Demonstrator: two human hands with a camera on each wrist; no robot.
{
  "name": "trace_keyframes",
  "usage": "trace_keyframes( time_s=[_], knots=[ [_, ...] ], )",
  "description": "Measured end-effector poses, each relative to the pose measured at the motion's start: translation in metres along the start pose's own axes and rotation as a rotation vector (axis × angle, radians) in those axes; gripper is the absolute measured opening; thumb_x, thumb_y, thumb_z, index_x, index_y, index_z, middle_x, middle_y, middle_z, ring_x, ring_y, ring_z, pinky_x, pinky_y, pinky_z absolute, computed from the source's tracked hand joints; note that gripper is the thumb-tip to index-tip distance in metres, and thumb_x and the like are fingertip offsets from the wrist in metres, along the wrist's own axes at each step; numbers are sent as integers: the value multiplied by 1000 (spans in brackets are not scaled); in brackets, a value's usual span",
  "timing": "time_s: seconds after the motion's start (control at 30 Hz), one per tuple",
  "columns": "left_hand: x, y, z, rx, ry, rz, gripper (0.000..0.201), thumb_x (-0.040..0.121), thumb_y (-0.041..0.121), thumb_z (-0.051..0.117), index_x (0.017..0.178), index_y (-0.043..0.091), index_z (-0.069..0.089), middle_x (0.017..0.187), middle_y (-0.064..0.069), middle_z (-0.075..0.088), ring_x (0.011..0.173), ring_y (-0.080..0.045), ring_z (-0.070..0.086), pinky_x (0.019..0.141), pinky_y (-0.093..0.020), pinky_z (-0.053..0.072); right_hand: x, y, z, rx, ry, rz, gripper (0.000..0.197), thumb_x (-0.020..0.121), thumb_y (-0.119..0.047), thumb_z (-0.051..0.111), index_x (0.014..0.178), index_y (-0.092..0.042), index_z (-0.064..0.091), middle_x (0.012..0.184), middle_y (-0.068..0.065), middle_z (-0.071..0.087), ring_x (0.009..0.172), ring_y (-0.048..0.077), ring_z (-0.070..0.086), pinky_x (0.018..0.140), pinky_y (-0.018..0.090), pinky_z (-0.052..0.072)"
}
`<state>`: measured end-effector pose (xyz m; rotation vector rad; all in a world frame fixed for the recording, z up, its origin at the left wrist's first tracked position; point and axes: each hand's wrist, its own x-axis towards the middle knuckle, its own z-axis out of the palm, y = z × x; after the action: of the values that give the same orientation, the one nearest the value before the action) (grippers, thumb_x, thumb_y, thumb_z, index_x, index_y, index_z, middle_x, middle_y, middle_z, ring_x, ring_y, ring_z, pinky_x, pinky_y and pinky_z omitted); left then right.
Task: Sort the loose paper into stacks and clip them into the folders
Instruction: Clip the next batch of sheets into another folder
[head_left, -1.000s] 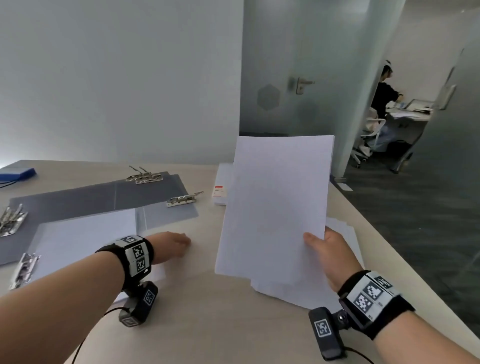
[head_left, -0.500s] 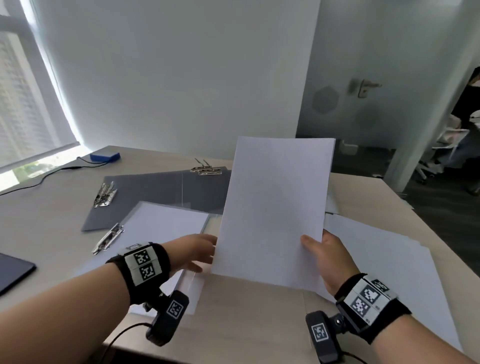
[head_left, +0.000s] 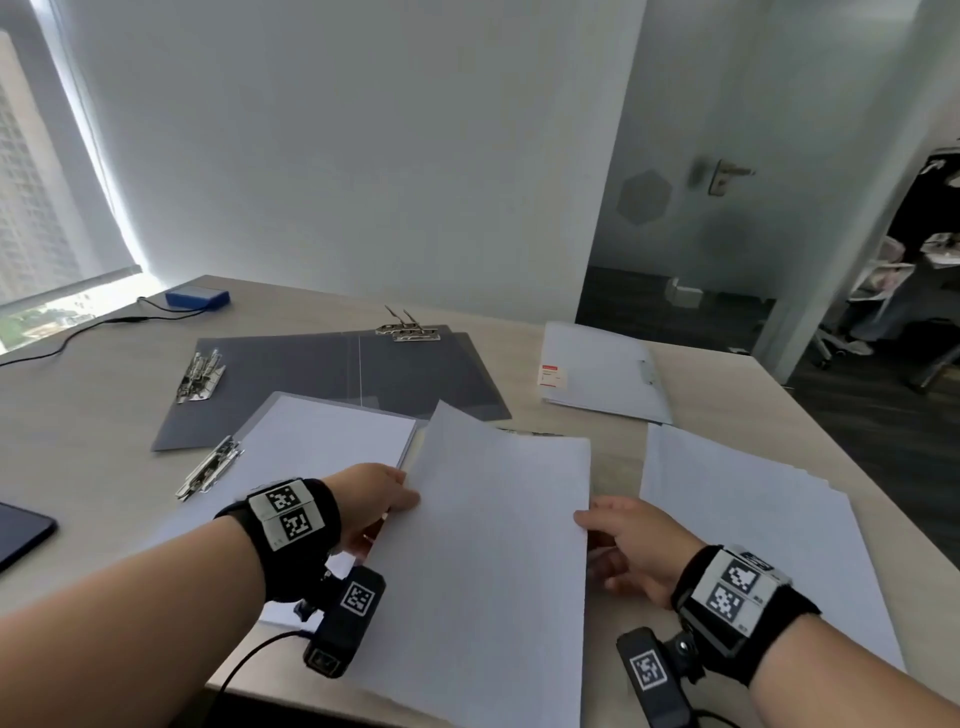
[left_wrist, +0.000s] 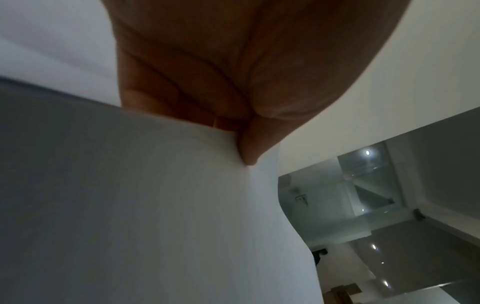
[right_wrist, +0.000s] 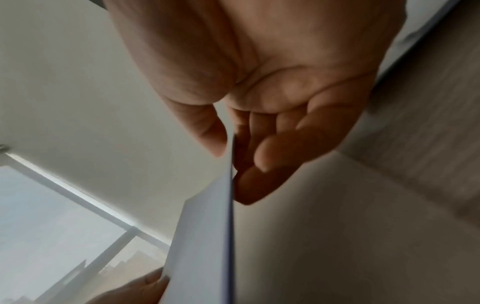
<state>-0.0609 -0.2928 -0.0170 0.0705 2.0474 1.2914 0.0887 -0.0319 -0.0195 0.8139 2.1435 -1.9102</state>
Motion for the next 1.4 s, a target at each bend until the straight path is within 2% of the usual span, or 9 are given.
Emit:
trace_keyframes(
  time_s=[0.23,0.4,0.7,0.77,0.9,1.1,1.23,1.3,1.4],
  knots=[
    [11,-1,5,-1,-70,-104,25,92,10,59,117,6,60,102,-15,70,66,-29,71,54,-39,58,13,6,-9,-172,79,12,11,96,-17,56,87,-12,61,80,7,62,41,12,49,37,17,25],
    [20,6,12,-71,-47,-100,13,93,9,58,105,6,60,99,-17,68,79,-35,69,80,-54,55,28,1,-13,-140,176,12,9,94,-16,58,87,-12,60,71,6,57,41,11,46,37,15,24],
    [50,5,12,8,0,-123,28,86,14,63,108,-2,60,118,-30,64,101,-50,65,87,-73,45,53,-5,-20,-165,257,24,35,90,-5,58,121,-20,54,72,9,61,49,14,51,38,17,35],
    [46,10,13,-1,1,-116,30,86,16,64,111,-1,60,114,-26,67,97,-47,68,86,-69,48,56,-5,-21,-189,263,25,38,89,-3,58,122,-21,54,70,9,60,49,14,52,39,18,36],
    [27,24,12,2,14,-75,32,87,23,66,111,1,63,90,-13,71,68,-32,70,64,-38,58,59,-5,-23,-218,280,28,30,87,-1,57,113,-15,62,69,9,60,48,14,52,40,19,37],
    [27,39,6,35,129,99,22,90,19,64,110,12,60,115,-12,65,86,-26,68,73,-43,59,57,-9,-22,-184,303,50,12,86,-13,56,88,-6,66,65,9,61,46,16,52,39,20,38],
    [32,46,9,315,187,224,51,89,32,63,138,24,48,130,-1,59,110,-22,62,82,-35,57,53,-18,-23,-272,350,51,22,84,-18,53,86,1,65,72,16,65,55,23,54,48,23,40],
    [34,47,15,577,201,314,56,88,40,63,140,28,46,142,2,52,122,-21,55,99,-33,48,53,-21,-23,-273,352,42,22,86,-17,52,88,0,65,74,16,65,56,23,54,49,24,40],
    [35,47,30,905,119,403,60,84,51,64,139,34,46,146,6,45,126,-18,51,103,-33,43,58,-24,-18,-165,319,6,16,88,-17,54,92,-4,63,78,14,62,54,21,53,48,24,43]
  ],
)
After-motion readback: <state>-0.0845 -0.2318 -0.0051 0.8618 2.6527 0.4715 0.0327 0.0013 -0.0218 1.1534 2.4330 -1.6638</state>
